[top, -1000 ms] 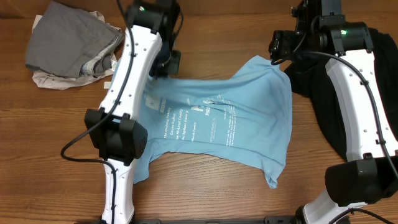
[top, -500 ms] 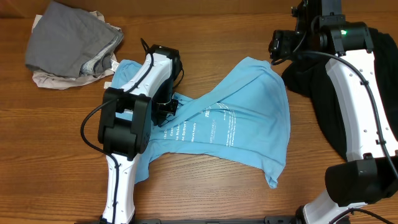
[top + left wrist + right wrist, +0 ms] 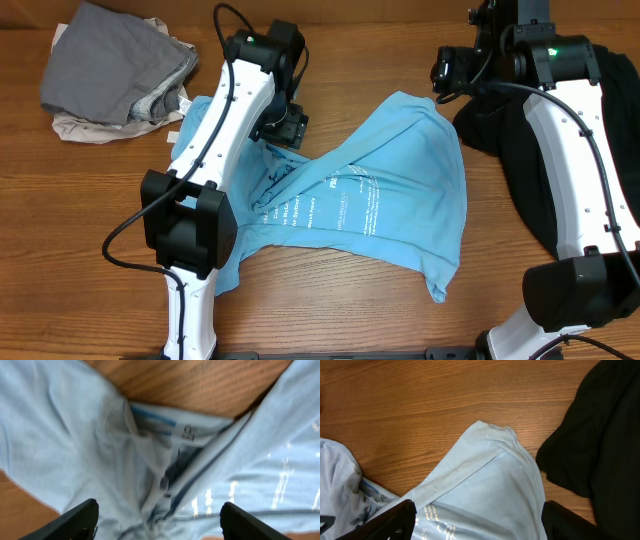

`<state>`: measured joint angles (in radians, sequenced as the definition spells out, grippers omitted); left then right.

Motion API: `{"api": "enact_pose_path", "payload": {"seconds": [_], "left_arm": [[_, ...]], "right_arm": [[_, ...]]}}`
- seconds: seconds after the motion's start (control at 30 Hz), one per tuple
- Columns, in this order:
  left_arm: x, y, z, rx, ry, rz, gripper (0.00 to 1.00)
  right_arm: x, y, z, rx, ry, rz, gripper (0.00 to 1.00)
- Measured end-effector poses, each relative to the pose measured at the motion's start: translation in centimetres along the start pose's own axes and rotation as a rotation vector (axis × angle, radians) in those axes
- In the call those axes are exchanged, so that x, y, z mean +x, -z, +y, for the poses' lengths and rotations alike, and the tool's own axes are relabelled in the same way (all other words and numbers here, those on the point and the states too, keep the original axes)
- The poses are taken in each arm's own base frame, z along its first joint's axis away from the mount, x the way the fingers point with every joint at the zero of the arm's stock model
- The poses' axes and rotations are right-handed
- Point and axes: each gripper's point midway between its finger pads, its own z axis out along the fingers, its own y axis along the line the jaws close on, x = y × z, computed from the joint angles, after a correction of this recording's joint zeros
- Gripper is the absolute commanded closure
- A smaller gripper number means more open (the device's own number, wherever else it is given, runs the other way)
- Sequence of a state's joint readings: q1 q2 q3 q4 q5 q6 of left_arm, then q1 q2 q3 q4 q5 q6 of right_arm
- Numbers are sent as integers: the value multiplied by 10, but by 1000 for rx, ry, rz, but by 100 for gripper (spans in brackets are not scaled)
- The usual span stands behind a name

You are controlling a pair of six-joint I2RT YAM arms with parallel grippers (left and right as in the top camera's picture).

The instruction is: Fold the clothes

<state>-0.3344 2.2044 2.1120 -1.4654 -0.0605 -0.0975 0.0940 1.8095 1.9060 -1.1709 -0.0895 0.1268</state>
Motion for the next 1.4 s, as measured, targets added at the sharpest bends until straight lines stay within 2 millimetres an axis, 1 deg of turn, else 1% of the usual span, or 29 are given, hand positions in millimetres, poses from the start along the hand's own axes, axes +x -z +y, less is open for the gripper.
{"api": "enact_pose_path", "payload": {"seconds": [0.07, 0.13, 0.3, 0.33, 0.37, 0.43, 0.53, 0.6, 0.67, 0.73, 0.8, 0.83, 0.93, 1.03, 1.1, 1.13, 1.17, 1.2, 1.27, 1.3, 1.37, 1.4], "left_arm": [[-2, -10, -1, 0, -1, -5, 22], [2, -23, -1, -2, -4, 16, 22], [14, -63, -2, -7, -7, 65, 24], [17, -70, -2, -8, -8, 72, 28], [18, -73, -2, -8, -8, 74, 34], [15, -78, -3, -7, -15, 62, 41], [14, -84, -3, -6, -27, 53, 48], [15, -88, -3, -7, -30, 51, 57], [15, -93, -3, -9, -33, 46, 59], [14, -98, -3, -8, -31, 40, 70], [18, -102, -3, -9, -31, 51, 85], [19, -104, -2, -15, -35, 52, 96], [17, -104, 2, -36, -21, 44, 96], [8, -96, 6, -45, 7, 18, 96], [-20, -72, 12, -43, 37, -75, 96], [-26, -66, 13, -42, 42, -97, 96], [-40, -53, 16, -38, 53, -143, 96], [-62, -33, 19, -32, 68, -227, 96], [-89, -2, 22, -25, 88, -343, 96], [-106, 18, 26, -23, 100, -421, 96], [-128, 44, 30, -20, 118, -534, 96], [-137, 52, 32, -20, 128, -577, 96]], "right_arm": [[0, 0, 0, 0, 0, 1, 15], [0, 0, 0, 0, 0, 0, 15], [0, 0, 0, 1, 0, 0, 15], [0, 0, 0, 0, 0, 1, 15], [0, 0, 0, 0, 0, 0, 15], [0, 0, 0, 0, 0, 1, 15], [0, 0, 0, 0, 0, 0, 15], [0, 0, 0, 0, 0, 1, 15], [0, 0, 0, 0, 0, 1, 15], [0, 0, 0, 1, 0, 1, 15], [0, 0, 0, 0, 0, 1, 15], [0, 0, 0, 0, 0, 1, 15], [0, 0, 0, 0, 0, 1, 15], [0, 0, 0, 0, 0, 0, 15], [0, 0, 0, 0, 0, 0, 15], [0, 0, 0, 0, 0, 0, 15], [0, 0, 0, 0, 0, 0, 15], [0, 0, 0, 0, 0, 0, 15], [-2, 0, 0, -1, 1, -9, 15], [-3, 0, 1, -3, 2, -15, 15], [-9, 0, 2, -7, 5, -37, 15], [-13, 0, 3, -11, 7, -51, 15]]}}
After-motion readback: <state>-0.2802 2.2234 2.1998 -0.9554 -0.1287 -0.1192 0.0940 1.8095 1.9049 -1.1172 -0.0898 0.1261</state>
